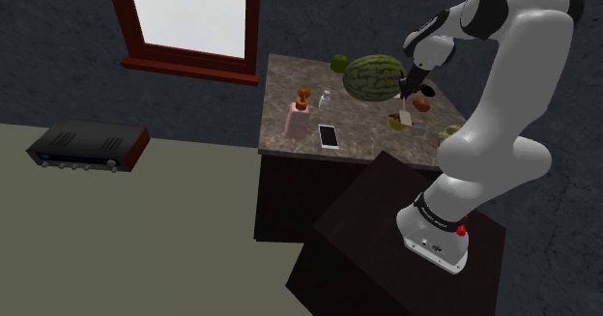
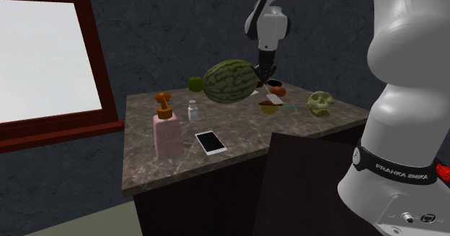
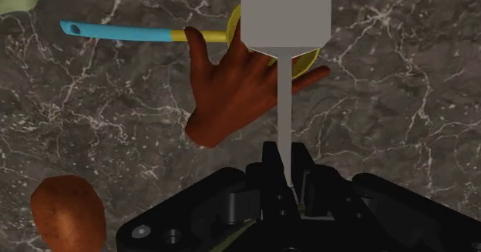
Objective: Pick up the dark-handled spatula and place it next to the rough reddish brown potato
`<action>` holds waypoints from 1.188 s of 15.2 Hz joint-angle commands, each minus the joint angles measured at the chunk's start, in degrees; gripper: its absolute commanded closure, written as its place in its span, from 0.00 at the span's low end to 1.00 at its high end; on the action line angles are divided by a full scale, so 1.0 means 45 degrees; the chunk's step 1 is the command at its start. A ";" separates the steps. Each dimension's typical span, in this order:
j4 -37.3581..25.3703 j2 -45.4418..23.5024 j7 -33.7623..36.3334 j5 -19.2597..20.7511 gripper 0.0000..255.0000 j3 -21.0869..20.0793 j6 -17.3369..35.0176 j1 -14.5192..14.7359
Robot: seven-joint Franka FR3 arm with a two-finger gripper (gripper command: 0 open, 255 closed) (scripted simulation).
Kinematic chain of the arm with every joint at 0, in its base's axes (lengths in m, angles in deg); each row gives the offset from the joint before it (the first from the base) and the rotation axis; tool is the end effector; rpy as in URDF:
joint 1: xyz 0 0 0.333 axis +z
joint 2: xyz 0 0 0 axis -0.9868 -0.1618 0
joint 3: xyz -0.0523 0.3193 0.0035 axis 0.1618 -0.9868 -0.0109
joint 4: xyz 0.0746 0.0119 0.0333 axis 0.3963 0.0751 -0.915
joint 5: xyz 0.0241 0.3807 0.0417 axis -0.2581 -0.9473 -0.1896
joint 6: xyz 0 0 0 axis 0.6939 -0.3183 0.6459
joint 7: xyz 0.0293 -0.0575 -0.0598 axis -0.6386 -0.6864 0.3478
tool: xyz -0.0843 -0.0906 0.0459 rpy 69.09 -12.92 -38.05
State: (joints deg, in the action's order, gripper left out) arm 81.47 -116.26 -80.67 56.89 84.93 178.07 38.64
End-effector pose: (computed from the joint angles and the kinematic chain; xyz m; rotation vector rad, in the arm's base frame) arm 0.3265 -0.5481 0.2634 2.8489 -1.2557 0.0940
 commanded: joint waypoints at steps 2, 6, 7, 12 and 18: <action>-0.1762 -0.1095 -0.0629 -0.0286 1.00 -0.0061 -0.0726 -0.0766; -0.4362 -0.2636 -0.1238 -0.0551 1.00 -0.0152 -0.1837 -0.1787; -0.5653 -0.3380 -0.1433 -0.0643 1.00 -0.0197 -0.2393 -0.2239; -0.5566 -0.3853 -0.1523 -0.0782 1.00 -0.0327 -0.1838 -0.2312; -0.5571 -0.4480 -0.1631 -0.0956 1.00 -0.0483 -0.1220 -0.2407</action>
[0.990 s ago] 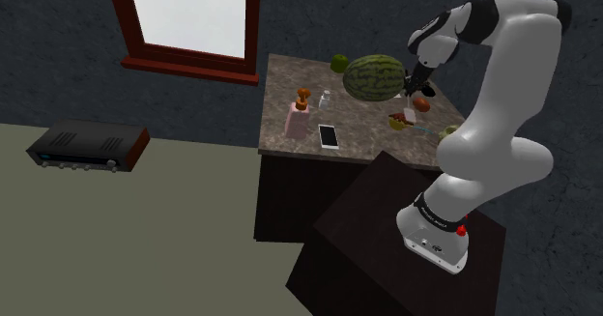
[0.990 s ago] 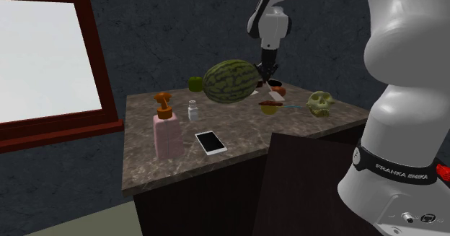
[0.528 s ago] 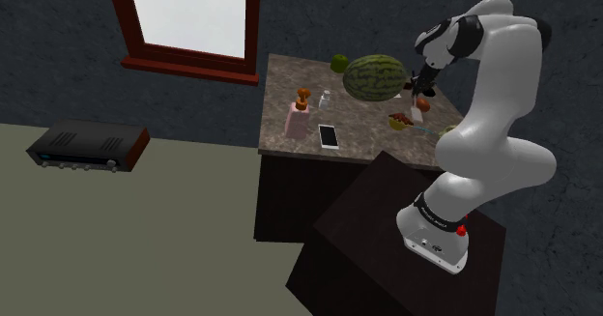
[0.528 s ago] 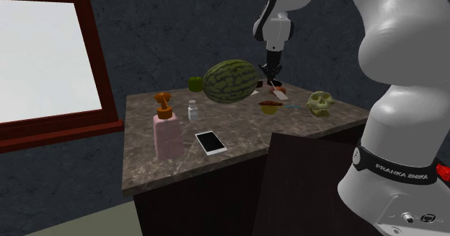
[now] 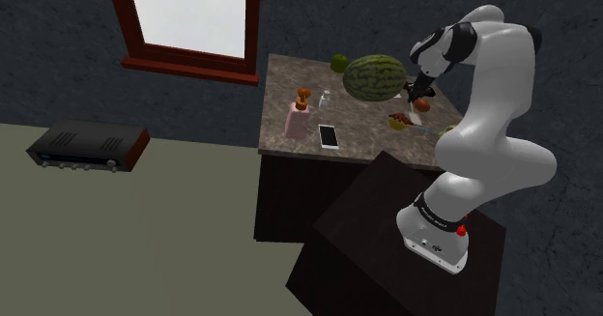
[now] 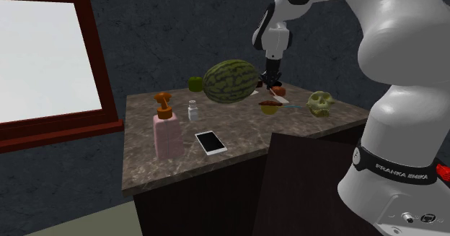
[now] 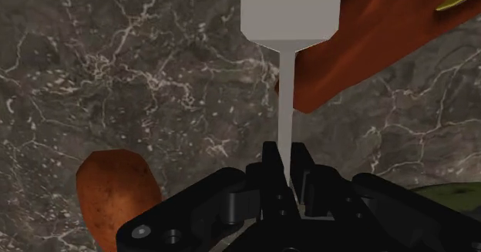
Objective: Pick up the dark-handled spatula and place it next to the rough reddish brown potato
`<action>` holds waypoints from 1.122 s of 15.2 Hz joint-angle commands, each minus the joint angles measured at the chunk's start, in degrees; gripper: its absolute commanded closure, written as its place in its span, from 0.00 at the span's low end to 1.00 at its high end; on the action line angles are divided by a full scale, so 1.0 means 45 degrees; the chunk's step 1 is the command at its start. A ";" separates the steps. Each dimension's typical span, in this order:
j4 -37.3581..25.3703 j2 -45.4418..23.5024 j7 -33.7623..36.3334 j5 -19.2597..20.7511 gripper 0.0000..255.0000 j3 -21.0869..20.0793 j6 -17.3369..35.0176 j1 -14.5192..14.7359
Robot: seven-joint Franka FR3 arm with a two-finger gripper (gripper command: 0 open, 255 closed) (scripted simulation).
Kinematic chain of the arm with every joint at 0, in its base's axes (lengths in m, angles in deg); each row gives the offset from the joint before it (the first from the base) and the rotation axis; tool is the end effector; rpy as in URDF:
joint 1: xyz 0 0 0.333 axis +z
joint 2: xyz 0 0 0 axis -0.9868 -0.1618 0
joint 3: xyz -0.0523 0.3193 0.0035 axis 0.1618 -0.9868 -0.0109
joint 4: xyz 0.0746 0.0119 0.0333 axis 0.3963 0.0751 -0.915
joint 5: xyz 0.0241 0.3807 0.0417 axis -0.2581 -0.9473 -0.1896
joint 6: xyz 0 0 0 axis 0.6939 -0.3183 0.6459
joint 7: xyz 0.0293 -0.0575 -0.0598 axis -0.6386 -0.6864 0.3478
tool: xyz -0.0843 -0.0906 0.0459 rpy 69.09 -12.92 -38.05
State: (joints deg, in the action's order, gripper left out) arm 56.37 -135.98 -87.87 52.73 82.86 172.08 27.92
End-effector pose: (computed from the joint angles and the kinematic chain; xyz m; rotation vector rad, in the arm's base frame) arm 0.3028 -0.6625 0.2078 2.8507 -1.2537 0.0945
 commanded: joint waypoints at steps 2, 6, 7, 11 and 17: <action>-0.0020 -0.0322 -0.0064 -0.0087 1.00 -0.0079 0.0305 -0.0060; -0.0111 -0.0786 -0.0127 -0.0196 1.00 -0.0190 0.0680 -0.0134; -0.0144 -0.0907 -0.0142 -0.0222 1.00 -0.0218 0.0769 -0.0154; -0.0314 -0.1410 -0.0195 -0.0321 1.00 -0.0332 0.1107 -0.0236; -0.0419 -0.1676 -0.0220 -0.0370 1.00 -0.0389 0.1271 -0.0278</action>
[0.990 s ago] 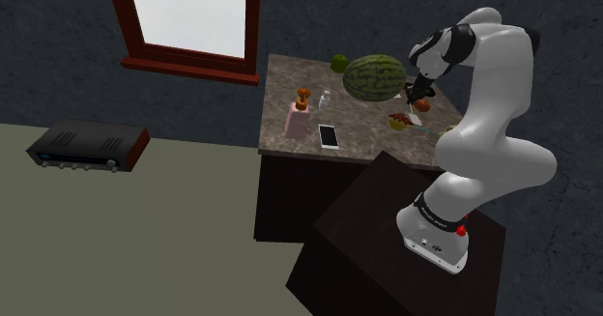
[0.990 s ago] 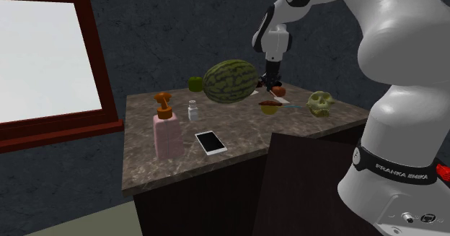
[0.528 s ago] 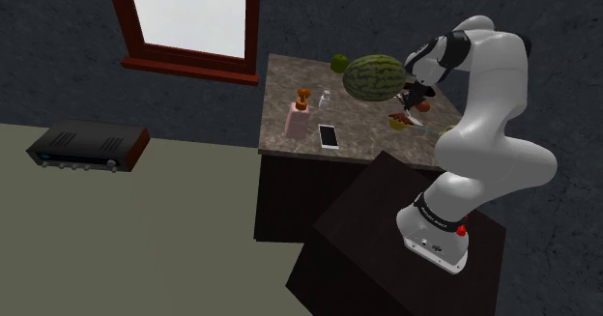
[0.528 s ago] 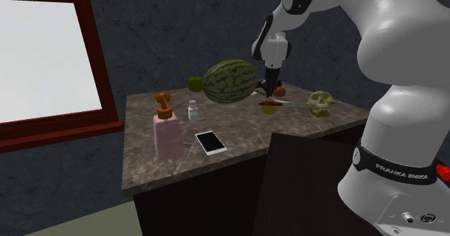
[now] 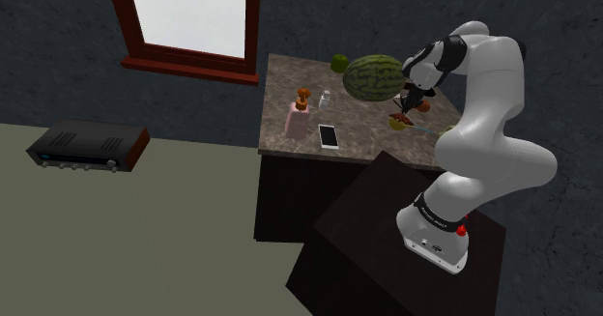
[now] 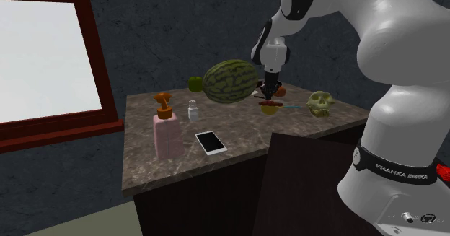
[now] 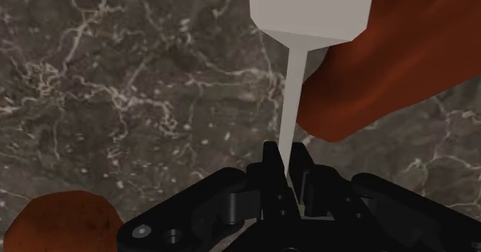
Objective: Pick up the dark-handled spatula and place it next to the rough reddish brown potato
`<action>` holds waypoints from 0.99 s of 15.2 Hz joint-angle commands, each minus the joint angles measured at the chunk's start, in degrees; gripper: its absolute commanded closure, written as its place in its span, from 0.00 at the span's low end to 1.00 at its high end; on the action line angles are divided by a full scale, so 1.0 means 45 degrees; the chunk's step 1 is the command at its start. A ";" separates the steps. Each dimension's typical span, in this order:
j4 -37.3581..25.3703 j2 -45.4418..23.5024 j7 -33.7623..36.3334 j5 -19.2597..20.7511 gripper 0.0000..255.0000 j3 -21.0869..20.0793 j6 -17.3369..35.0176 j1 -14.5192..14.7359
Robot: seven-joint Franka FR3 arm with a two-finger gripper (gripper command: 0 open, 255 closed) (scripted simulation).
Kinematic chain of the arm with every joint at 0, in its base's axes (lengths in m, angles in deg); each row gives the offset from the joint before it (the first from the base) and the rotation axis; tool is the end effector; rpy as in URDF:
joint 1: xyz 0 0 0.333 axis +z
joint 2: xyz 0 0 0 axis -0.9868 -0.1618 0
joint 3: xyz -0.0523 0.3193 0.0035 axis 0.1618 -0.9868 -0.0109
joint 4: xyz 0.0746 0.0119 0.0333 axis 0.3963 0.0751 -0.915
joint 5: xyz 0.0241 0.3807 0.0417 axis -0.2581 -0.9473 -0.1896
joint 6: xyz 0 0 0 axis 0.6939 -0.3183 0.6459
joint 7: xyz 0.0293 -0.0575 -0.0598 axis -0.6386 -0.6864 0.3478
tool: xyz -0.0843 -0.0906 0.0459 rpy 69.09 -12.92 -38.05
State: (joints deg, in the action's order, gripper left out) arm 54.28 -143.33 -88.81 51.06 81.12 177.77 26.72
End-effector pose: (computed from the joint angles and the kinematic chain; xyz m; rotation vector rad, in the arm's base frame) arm 0.3044 -0.6649 0.1376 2.8473 -1.2513 0.1031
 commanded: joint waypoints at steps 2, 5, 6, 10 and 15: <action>0.0044 -0.0042 -0.0012 0.0001 1.00 0.0000 0.0006 -0.0011; -0.0013 -0.0079 -0.0010 0.0002 0.00 -0.0002 -0.0014 -0.0023; -0.0012 -0.0055 0.0001 0.0008 0.00 0.0004 -0.0037 -0.0013; 0.0044 -0.0042 -0.0012 0.0001 0.00 0.0000 0.0006 -0.0011; 0.0646 0.1256 0.0073 0.0230 0.00 0.0276 -0.0704 0.0197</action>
State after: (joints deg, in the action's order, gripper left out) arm 56.90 -138.31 -88.50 51.96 82.22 175.03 27.53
